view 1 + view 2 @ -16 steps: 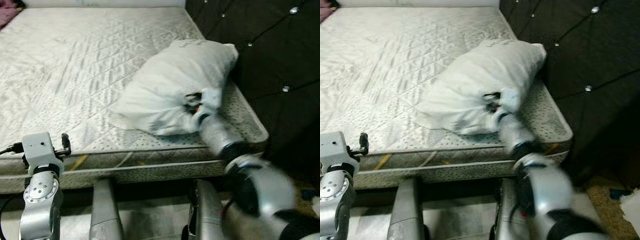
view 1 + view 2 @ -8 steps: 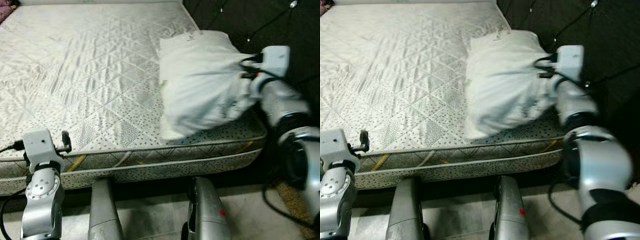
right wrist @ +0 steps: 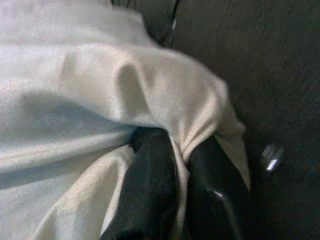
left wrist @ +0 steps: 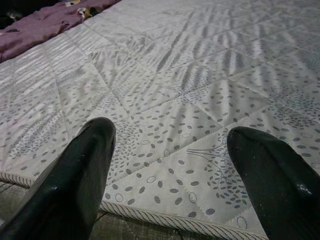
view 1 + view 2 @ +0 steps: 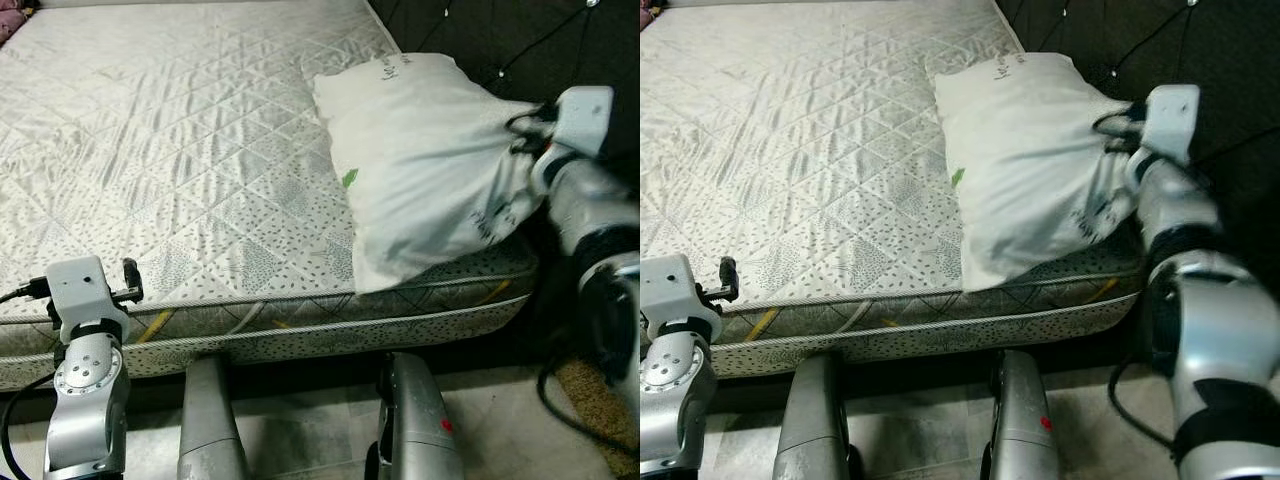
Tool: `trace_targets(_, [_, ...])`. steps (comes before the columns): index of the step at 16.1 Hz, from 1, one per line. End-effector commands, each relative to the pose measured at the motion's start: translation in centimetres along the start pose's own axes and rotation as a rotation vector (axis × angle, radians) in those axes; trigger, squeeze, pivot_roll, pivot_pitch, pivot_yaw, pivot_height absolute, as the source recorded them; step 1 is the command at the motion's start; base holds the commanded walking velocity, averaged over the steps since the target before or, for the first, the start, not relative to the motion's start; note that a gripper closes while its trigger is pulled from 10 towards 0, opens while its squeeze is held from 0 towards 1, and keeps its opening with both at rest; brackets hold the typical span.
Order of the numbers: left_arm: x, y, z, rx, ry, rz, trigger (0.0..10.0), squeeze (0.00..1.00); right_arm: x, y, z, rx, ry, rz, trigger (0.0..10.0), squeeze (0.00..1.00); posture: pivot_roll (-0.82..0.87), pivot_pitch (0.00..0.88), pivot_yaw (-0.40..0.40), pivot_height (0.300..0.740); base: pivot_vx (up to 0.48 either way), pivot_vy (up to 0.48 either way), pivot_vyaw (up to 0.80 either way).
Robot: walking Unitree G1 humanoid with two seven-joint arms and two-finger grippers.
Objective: Clean up the room
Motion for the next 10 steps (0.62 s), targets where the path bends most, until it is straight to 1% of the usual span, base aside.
trace_targets(1, [0.0, -0.1, -0.1, -0.007, -0.004, 0.008, 10.0, 0.0, 0.0, 0.0, 0.8, -0.008, 0.001, -0.033, 0.0, 0.0, 0.02, 0.0, -0.011, 0.512, 0.0, 0.0, 0.0])
trace_targets(4, [-0.1, 0.0, -0.1, -0.01, -0.008, 0.003, 10.0, 0.0, 0.0, -0.8, 1.6, -0.011, 0.01, -0.021, 0.0, 0.0, 0.02, 0.0, -0.007, 0.512, 0.0, 0.0, 0.0])
trace_targets(5, [-0.2, 0.1, -0.1, -0.012, -0.01, -0.002, 10.0, 0.0, 0.0, -0.9, 2.4, 0.02, 0.028, -0.04, 0.0, 0.0, 0.02, 0.0, -0.007, 0.512, 0.0, 0.0, 0.0])
trace_targets(6, [-0.3, 0.2, -0.2, -0.012, -0.011, -0.008, 10.0, 0.0, 0.0, -0.8, 2.8, 0.046, 0.037, -0.053, 0.0, 0.0, 0.02, 0.0, -0.007, 0.512, 0.0, 0.0, 0.0])
trace_targets(7, [-0.3, 0.3, -0.2, -0.011, -0.006, -0.016, 10.0, 0.0, 0.0, -0.4, 3.1, 0.129, 0.033, -0.082, 0.0, 0.0, 0.02, 0.0, -0.007, 0.512, 0.0, 0.0, 0.0])
trace_targets(8, [-0.3, 0.4, -0.1, -0.012, -0.001, -0.022, 10.0, 0.0, 0.0, 0.0, 2.9, 0.175, 0.015, -0.099, 0.0, 0.0, 0.03, 0.0, -0.01, 0.512, 0.0, 0.0, 0.0])
trace_targets(9, [-0.3, 0.6, 0.1, -0.014, 0.013, -0.031, 10.0, 0.0, 0.0, 1.0, 1.3, 0.266, -0.083, -0.122, 0.0, 0.0, 0.03, 0.0, -0.01, 0.512, 0.0, 0.0, 0.0])
trace_targets(10, [-0.2, 0.6, 0.2, -0.015, 0.017, -0.029, 10.0, 0.0, 0.0, 1.3, 0.5, 0.268, -0.125, -0.121, 0.0, 0.0, 0.03, 0.0, -0.016, 0.512, 0.0, 0.0, 0.0])
Point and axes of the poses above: a point about 5 cm out from each wrist's last joint towards the gripper, its own x axis pointing back from the gripper into the wrist, its own y axis along the axis of the wrist's last joint, z = x × y, the point moved 1 cm from there along -x, pointing out of the wrist towards the gripper, and after that the axes turned 2 degrees about -x, right-handed, at the moved point
